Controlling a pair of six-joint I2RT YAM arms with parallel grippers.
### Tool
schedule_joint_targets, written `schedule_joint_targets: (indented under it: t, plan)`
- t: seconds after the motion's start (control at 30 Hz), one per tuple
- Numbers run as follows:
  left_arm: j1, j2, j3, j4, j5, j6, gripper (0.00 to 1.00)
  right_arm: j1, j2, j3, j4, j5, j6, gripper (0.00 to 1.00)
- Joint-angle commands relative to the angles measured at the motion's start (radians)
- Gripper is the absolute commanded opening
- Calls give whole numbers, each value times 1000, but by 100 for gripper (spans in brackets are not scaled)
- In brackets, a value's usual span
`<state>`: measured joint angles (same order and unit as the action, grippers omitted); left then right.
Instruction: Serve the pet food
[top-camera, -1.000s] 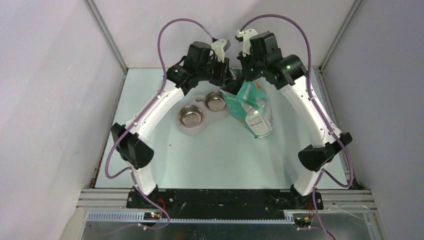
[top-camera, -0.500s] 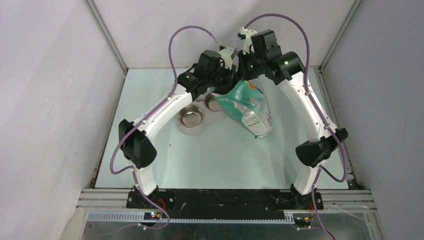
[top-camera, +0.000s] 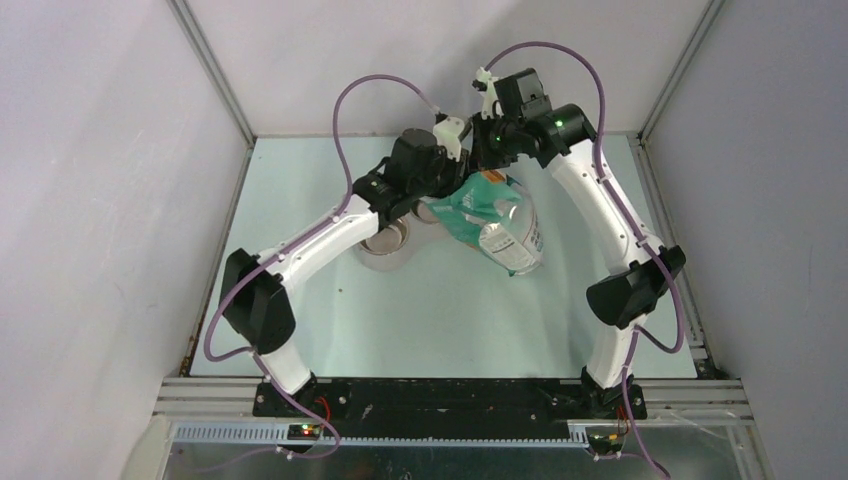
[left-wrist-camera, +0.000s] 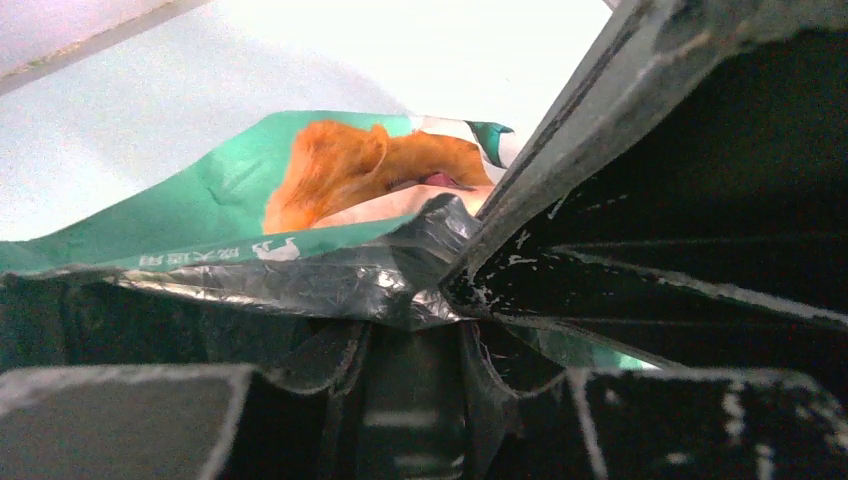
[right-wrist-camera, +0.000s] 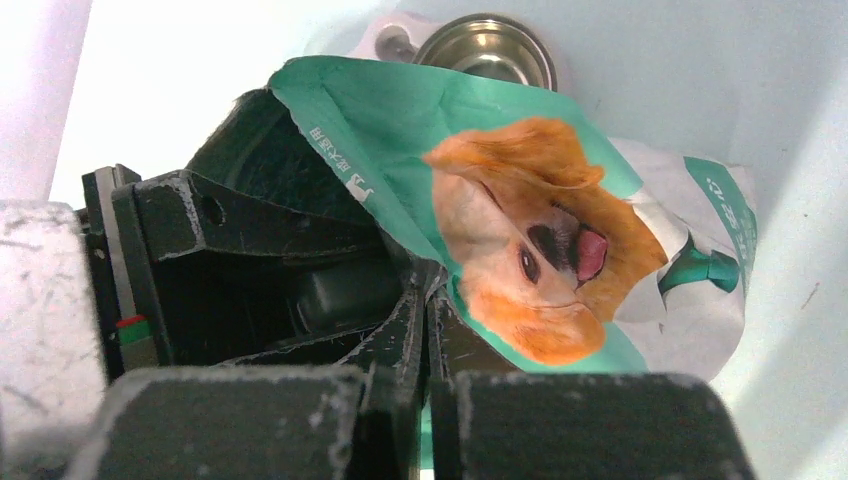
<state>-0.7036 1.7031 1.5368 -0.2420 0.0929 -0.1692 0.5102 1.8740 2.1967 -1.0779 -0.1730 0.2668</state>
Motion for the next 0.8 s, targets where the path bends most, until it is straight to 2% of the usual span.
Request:
schedule_joint_targets:
  t: [0.0,0.33,0.53,0.77]
  plan:
    - [-30,129,-101,-50,34,49,0,7,44,-35,-12,18,12,0]
    - [-59,167,-219,32,324,-96,0,-27,53,-100,1,6,-18,0]
    - [-26,162,-133,-21,415,-121,0,-50,20,-115,10,-11,-60,0]
    - [65,142,-20,-23,547,-289,0,-71,-97,-260,103,-22,-136,0]
